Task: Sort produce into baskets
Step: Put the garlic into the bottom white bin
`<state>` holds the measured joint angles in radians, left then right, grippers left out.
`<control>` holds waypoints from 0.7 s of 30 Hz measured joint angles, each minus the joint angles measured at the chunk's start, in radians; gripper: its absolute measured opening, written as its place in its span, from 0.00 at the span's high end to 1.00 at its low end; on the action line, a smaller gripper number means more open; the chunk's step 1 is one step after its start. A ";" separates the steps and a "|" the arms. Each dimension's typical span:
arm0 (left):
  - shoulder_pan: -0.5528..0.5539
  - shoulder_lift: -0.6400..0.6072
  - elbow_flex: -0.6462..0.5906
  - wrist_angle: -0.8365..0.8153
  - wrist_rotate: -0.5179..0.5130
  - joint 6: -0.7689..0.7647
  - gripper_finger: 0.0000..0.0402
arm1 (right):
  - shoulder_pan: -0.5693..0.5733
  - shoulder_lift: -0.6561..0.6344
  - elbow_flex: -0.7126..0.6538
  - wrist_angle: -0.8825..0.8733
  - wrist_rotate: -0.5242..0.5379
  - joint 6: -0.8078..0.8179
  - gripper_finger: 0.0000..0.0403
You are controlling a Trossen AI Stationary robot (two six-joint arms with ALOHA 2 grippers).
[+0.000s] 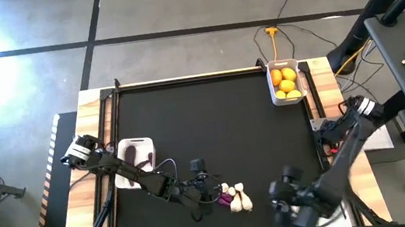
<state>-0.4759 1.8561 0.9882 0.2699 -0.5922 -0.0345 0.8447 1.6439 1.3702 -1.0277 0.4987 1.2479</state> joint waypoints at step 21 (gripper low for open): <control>0.000 0.000 0.000 -0.001 0.000 0.000 0.59 | -0.132 0.281 0.014 0.301 -0.072 -0.054 0.13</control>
<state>-0.4761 1.8561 0.9882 0.2691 -0.5922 -0.0345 0.7128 1.9246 1.3846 -0.7270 0.4269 1.1942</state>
